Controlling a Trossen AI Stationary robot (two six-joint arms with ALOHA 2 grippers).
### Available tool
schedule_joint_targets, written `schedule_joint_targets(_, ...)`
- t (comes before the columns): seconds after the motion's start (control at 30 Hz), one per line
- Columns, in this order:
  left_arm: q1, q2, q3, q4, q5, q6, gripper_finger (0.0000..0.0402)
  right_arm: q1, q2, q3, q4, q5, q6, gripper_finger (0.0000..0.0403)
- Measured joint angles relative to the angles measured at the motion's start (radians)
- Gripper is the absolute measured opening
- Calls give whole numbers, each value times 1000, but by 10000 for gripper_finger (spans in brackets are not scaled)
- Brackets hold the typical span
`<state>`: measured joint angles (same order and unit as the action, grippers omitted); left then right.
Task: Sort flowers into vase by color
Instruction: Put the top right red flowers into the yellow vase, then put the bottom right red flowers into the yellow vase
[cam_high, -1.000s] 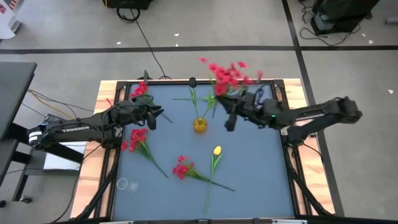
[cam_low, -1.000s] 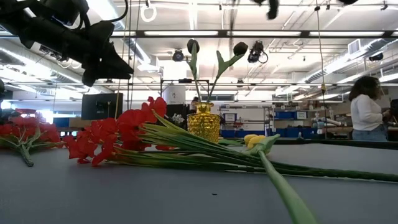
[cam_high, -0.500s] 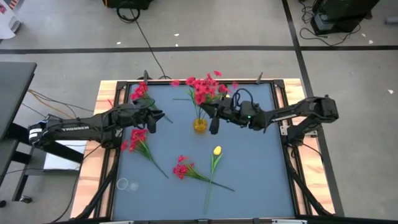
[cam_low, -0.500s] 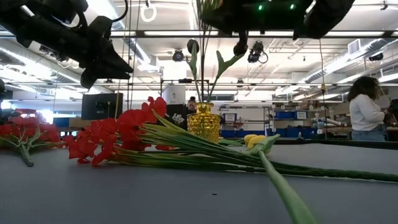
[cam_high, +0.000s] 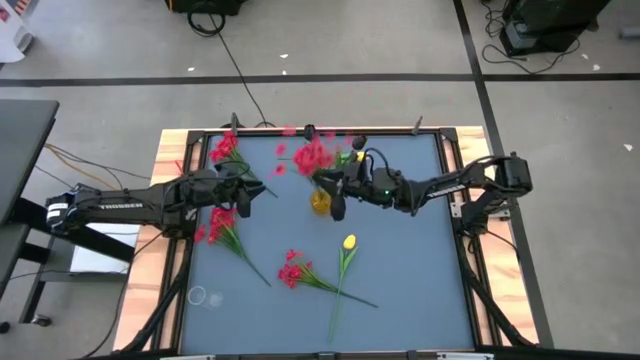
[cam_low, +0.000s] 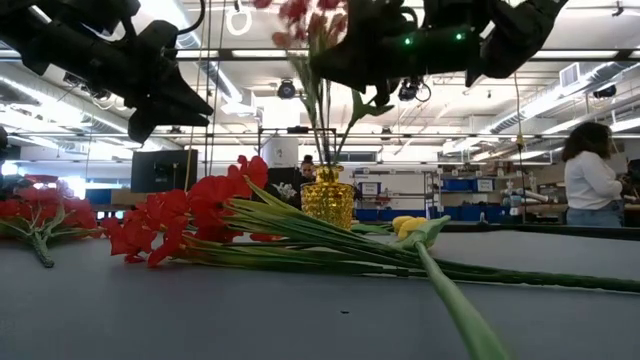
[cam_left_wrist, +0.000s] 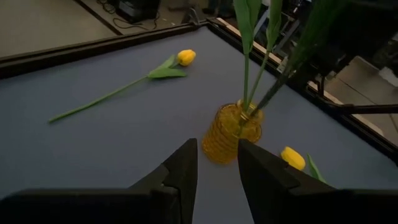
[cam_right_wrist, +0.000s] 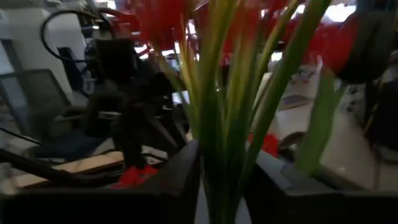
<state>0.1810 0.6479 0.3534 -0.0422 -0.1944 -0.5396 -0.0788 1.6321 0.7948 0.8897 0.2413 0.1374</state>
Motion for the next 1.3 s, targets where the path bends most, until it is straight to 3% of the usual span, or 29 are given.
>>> schedule_joint_targets(0.17, 0, 0, 0, -6, -3, -5, 121, 1, -3, 0, -84, 5, 123, 186)
schedule_joint_targets(0.3, 0, 0, 0, -20, -3, -40, 121, 6, -68, 0, -252, 120, 319, 223)
schedule_joint_targets(0.5, 0, 0, 0, -36, -3, -52, 121, 35, -235, 0, -466, 168, 330, 230)
schedule_joint_targets(0.73, 0, 0, 0, -38, -13, -53, 121, 102, -372, 0, -808, 77, 437, 229)
schedule_joint_targets(0.9, 0, 0, 0, -37, -26, -64, 121, 207, -333, 0, -842, -6, 401, 229)
schedule_joint_targets(1.13, -9, 0, 0, -51, -30, -105, 121, 352, -172, 2, -776, -38, 384, 228)
schedule_joint_targets(1.3, -11, 0, 0, -172, -49, -111, 121, 402, -22, 112, -771, -71, 337, 228)
